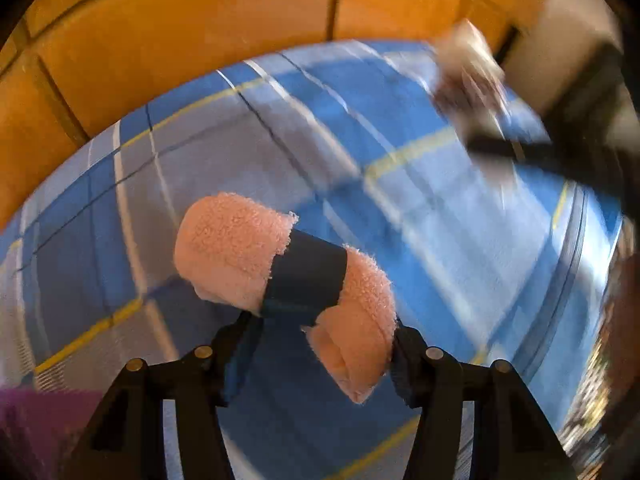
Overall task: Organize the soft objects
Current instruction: 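Grasp the pink towel roll with the left tool while the right tool holds the scrunchie, then carry the pink towel roll into the gold tray and open the left tool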
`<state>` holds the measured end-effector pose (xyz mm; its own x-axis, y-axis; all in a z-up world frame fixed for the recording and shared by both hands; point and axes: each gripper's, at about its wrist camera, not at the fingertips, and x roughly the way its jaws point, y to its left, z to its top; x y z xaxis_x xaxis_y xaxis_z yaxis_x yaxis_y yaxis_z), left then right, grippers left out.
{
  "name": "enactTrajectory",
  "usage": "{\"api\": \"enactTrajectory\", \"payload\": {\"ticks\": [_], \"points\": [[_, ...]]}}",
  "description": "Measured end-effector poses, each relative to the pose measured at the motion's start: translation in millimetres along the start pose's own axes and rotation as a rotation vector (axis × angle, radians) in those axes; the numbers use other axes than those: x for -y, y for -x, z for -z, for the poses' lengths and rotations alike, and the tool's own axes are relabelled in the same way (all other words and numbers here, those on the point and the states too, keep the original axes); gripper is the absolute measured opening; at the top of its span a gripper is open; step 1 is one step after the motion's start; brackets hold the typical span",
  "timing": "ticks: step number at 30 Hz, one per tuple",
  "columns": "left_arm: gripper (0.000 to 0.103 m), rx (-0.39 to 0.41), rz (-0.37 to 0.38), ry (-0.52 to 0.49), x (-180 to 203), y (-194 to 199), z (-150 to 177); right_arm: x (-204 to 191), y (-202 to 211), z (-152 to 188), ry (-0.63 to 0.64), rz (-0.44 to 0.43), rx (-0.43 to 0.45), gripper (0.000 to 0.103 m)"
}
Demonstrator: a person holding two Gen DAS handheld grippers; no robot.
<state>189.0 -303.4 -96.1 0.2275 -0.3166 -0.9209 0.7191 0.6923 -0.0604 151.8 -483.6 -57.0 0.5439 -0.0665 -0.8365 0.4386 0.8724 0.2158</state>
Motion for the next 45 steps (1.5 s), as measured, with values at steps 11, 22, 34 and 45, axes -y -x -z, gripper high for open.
{"api": "enactTrajectory", "payload": {"ticks": [11, 22, 34, 45], "points": [[0.036, 0.047, -0.039, 0.128, -3.7, -0.8, 20.3, -4.1, -45.6, 14.0, 0.068, 0.088, -0.187, 0.017], [0.03, 0.14, -0.008, 0.161, -17.9, 51.5, -9.4, -12.1, -48.5, 18.8, 0.128, 0.131, -0.182, 0.017], [0.03, 0.306, -0.097, 0.329, -100.0, 164.3, -49.1, -22.7, -52.2, 21.6, 0.174, 0.159, -0.174, 0.018], [0.03, 0.429, -0.388, 0.606, -249.7, 266.0, 63.4, -37.7, -54.0, 28.8, 0.231, 0.195, -0.161, 0.019]]}}
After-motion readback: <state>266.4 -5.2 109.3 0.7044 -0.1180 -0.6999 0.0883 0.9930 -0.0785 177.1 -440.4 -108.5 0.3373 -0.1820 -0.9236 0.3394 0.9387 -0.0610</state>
